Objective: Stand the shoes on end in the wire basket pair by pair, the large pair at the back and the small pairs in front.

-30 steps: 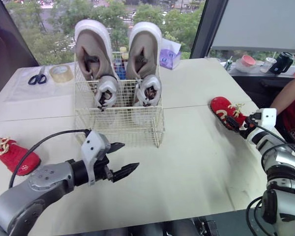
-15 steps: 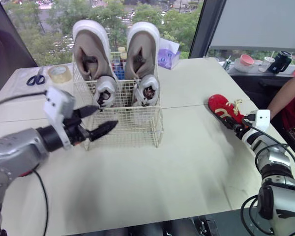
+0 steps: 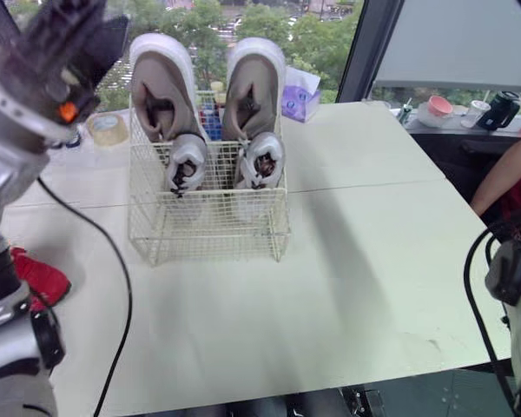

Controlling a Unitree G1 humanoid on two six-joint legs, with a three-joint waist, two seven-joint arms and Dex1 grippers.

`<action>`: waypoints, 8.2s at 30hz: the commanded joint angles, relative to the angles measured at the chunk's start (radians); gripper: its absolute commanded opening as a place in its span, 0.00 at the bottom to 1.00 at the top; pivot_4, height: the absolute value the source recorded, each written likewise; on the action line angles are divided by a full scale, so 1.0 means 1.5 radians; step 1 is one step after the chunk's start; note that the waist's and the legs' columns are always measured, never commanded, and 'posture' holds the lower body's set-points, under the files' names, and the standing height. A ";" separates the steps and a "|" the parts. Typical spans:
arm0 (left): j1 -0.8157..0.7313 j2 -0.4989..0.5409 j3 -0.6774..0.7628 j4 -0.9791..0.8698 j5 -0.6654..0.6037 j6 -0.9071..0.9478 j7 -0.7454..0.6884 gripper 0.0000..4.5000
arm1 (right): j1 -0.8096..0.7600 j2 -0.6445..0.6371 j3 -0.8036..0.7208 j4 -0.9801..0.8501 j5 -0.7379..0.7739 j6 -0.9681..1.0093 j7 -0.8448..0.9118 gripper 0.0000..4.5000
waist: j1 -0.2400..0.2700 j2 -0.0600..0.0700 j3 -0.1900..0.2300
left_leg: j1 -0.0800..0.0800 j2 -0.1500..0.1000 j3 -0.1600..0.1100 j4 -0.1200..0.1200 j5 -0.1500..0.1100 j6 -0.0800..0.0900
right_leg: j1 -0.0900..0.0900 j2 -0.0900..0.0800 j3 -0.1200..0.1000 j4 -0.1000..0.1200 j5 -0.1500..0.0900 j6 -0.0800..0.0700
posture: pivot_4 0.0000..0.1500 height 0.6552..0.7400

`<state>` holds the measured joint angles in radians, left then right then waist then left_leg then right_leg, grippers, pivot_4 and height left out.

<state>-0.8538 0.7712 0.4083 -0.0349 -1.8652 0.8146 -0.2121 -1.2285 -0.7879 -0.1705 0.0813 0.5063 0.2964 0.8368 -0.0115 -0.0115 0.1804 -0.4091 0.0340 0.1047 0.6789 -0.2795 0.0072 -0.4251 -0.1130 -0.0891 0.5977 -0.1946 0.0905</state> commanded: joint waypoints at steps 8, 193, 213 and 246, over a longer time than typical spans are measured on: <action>-0.143 -0.033 -0.065 0.104 0.142 0.068 -0.162 1.00 | 0.010 0.043 0.122 -0.056 -0.136 -0.176 0.073 0.33 | 0.001 -0.002 0.002 | -0.001 -0.002 0.002 0.002 0.000 0.001 | 0.000 -0.002 0.000 -0.001 0.000 0.001 | 1.00 1.00; 0.241 0.244 0.087 0.546 0.525 0.263 0.469 0.01 | 0.105 -0.084 0.127 -0.163 0.173 0.393 0.412 1.00 | -0.002 -0.006 0.002 | -0.004 0.000 0.004 -0.011 0.000 -0.007 | -0.012 -0.005 -0.001 -0.001 0.001 -0.004 | 1.00 1.00; 0.271 0.043 0.171 -0.515 0.480 0.045 0.305 0.01 | 0.107 -0.022 0.097 -0.077 0.186 0.418 0.339 1.00 | 0.010 -0.014 0.001 | -0.007 -0.001 0.004 -0.010 0.002 -0.006 | -0.013 -0.007 -0.006 -0.001 0.003 -0.007 | 1.00 1.00; 0.562 -0.367 -0.172 -0.383 1.010 -0.368 0.194 0.01 | 0.367 -0.051 -0.017 -0.267 0.365 0.605 0.130 1.00 | 0.017 -0.010 -0.002 | 0.000 0.005 0.002 -0.005 0.000 0.001 | -0.004 -0.004 -0.006 -0.002 0.002 -0.009 | 1.00 1.00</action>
<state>-0.0306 0.2257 0.1082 -0.6076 -0.2961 0.1942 0.0844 -0.6765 -0.8485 -0.1704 -0.2960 1.0367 1.2197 1.0338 0.0136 -0.0259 0.1773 -0.4090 0.0422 0.1076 0.6716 -0.2793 0.0089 -0.4311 -0.1177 -0.0990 0.5954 -0.1920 0.0768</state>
